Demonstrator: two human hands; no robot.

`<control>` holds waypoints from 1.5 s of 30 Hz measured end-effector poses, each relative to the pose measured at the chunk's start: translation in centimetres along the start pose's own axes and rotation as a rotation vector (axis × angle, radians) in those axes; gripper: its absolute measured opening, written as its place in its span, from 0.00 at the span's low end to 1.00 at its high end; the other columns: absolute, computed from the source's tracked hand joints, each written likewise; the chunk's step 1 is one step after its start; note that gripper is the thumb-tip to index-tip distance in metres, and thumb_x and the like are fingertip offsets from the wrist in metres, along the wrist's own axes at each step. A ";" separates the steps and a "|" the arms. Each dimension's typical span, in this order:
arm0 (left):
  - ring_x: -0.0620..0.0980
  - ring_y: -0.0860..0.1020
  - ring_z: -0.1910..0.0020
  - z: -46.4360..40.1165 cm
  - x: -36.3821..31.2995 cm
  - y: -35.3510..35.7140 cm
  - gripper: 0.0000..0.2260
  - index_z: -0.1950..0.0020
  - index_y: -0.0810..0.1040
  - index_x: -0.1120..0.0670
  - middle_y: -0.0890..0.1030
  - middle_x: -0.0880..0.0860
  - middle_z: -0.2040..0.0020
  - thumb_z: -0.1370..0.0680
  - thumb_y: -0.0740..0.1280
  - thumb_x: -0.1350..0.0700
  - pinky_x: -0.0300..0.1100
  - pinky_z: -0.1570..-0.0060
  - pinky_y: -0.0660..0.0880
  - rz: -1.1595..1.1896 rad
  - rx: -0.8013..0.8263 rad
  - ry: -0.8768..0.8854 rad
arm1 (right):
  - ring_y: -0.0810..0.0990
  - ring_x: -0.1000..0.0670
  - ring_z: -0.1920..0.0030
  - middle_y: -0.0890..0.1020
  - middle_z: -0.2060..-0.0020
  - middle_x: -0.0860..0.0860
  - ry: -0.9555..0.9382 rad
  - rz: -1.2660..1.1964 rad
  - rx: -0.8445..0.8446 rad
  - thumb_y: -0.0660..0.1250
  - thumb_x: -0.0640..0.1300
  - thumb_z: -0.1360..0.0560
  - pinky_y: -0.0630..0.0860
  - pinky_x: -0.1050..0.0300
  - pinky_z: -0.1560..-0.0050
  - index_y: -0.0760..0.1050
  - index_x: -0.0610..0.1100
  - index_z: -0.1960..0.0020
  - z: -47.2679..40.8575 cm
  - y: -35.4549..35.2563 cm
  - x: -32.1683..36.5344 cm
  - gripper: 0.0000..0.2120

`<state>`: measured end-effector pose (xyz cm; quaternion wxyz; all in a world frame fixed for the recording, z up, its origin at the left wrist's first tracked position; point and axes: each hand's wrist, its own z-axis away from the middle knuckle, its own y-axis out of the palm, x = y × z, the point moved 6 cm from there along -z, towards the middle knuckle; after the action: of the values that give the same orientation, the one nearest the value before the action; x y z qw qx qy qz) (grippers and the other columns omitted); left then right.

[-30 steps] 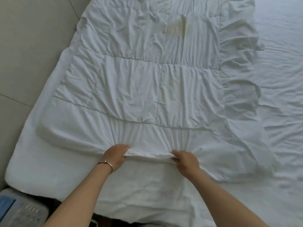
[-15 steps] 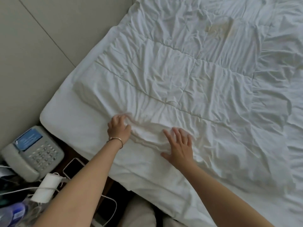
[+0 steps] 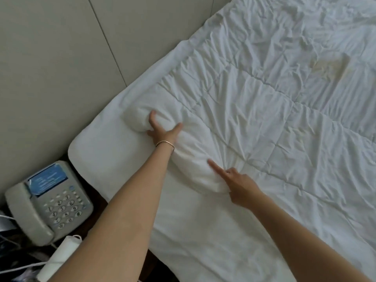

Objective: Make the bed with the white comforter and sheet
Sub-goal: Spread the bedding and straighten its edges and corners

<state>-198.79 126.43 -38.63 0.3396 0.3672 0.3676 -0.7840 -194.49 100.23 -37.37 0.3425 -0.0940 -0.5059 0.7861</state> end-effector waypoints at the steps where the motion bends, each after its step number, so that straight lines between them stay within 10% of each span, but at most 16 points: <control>1: 0.59 0.73 0.44 -0.1 -0.3 -0.3 0.41 0.25 0.56 0.41 0.60 0.62 0.30 0.31 0.75 0.54 0.40 0.45 0.68 -0.050 0.007 0.040 | 0.77 0.46 0.56 0.72 0.44 0.48 0.009 -0.042 0.052 0.62 0.32 0.28 0.74 0.52 0.55 0.27 0.75 0.32 -0.5 -0.6 -0.5 0.55; 12: 0.55 0.75 0.38 3.3 -1.1 -11.1 0.30 0.26 0.61 0.35 0.60 0.57 0.25 0.23 0.64 0.60 0.42 0.47 0.71 -0.320 -0.057 0.350 | 0.77 0.47 0.44 0.76 0.42 0.52 -0.130 -0.138 0.294 0.60 0.36 0.30 0.73 0.56 0.45 0.33 0.80 0.33 1.2 -2.5 6.0 0.51; 17: 0.55 0.74 0.38 3.5 1.9 -18.7 0.29 0.27 0.61 0.34 0.62 0.55 0.27 0.22 0.63 0.59 0.41 0.47 0.70 -0.407 -0.141 0.252 | 0.75 0.49 0.53 0.71 0.49 0.51 -0.306 -0.190 0.395 0.61 0.37 0.28 0.66 0.63 0.54 0.35 0.76 0.30 2.7 0.9 13.5 0.49; 23: 0.60 0.70 0.38 3.3 8.6 -21.5 0.30 0.24 0.54 0.36 0.56 0.58 0.27 0.21 0.62 0.56 0.48 0.40 0.69 -0.578 -0.102 -0.027 | 0.73 0.45 0.42 0.63 0.35 0.48 -0.312 -0.109 0.376 0.65 0.39 0.27 0.76 0.52 0.46 0.36 0.70 0.26 2.5 6.7 17.0 0.48; 29: 0.63 0.38 0.24 5.7 9.8 -16.4 0.28 0.23 0.45 0.39 0.31 0.62 0.25 0.18 0.56 0.47 0.64 0.28 0.44 -0.951 -0.109 -0.076 | 0.60 0.49 0.28 0.58 0.27 0.55 -0.248 -0.152 0.274 0.65 0.66 0.28 0.59 0.48 0.28 0.40 0.69 0.25 5.5 8.0 13.7 0.42; 35: 0.61 0.32 0.25 17.4 12.2 -3.8 0.33 0.23 0.34 0.43 0.31 0.58 0.24 0.22 0.46 0.33 0.64 0.30 0.34 -1.126 0.256 0.191 | 0.54 0.51 0.22 0.59 0.23 0.59 -0.074 -0.154 -0.014 0.42 0.65 0.22 0.45 0.52 0.26 0.58 0.62 0.24 12.8 8.5 4.6 0.28; 41: 0.65 0.30 0.27 30.9 16.6 5.3 0.34 0.29 0.25 0.36 0.24 0.56 0.27 0.24 0.46 0.29 0.69 0.32 0.36 -1.360 0.574 0.555 | 0.33 0.47 0.23 0.37 0.22 0.55 0.359 -0.008 -0.004 0.39 0.70 0.23 0.32 0.38 0.27 0.33 0.70 0.27 24.0 12.5 -6.5 0.28; 45: 0.64 0.26 0.29 38.7 19.9 8.5 0.35 0.29 0.28 0.33 0.22 0.53 0.28 0.26 0.46 0.26 0.70 0.33 0.35 -1.407 0.762 0.675 | 0.31 0.42 0.24 0.32 0.23 0.51 0.897 -0.225 -0.058 0.50 0.78 0.31 0.32 0.33 0.30 0.30 0.63 0.25 33.2 14.7 -12.6 0.45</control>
<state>-214.57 84.96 -40.04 -0.4973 0.3564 0.3028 -0.7307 -207.98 64.21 -36.88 0.6079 -0.3788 -0.3365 0.6113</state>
